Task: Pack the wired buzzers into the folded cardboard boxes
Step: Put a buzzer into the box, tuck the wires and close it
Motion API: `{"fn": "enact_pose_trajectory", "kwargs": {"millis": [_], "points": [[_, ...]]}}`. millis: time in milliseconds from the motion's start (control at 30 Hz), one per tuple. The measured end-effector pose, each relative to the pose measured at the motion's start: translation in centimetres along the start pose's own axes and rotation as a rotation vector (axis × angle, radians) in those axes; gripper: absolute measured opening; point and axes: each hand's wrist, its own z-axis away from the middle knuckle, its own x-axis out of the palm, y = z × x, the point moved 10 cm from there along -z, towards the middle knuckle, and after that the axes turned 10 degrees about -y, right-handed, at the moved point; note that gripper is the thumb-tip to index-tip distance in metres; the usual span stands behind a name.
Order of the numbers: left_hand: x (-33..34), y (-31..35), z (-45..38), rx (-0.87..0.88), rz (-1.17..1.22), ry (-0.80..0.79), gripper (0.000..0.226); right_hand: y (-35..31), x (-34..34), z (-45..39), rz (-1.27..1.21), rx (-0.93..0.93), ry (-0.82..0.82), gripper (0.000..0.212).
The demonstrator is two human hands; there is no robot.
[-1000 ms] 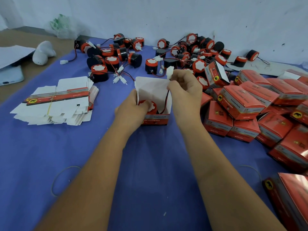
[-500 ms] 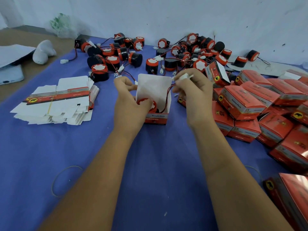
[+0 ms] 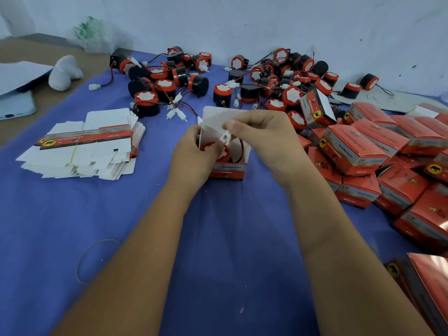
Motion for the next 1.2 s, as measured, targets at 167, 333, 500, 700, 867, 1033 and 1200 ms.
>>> {"fn": "enact_pose_trajectory", "kwargs": {"millis": [167,333,500,700,867,1033,1200], "points": [[0.1,0.4,0.0,0.034,-0.023,-0.012,0.015,0.1,0.6,-0.4,0.280,0.022,0.079,0.012],[-0.1,0.5,-0.1,0.033,-0.056,0.011,0.019,-0.4,0.7,0.1,0.819,-0.049,0.093,0.027],[-1.3,0.9,0.3,0.069,-0.125,0.146,0.012,-0.9,2.0,0.3,1.069,-0.161,0.065,0.009],[-1.9,0.8,0.5,0.049,-0.101,0.143,0.015,-0.4,2.9,0.6,1.008,-0.219,0.048,0.019],[1.3,0.1,-0.1,-0.027,0.761,-0.273,0.050,0.0,3.6,0.8,0.705,-0.241,0.005,0.018],[1.4,-0.4,-0.4,-0.032,0.607,-0.262,0.037,2.0,1.7,0.3,0.329,-0.098,0.138,0.029],[1.0,0.2,-0.4,0.051,0.130,-0.131,0.047,3.4,-0.1,0.9,0.224,-0.013,0.371,0.058]]}}
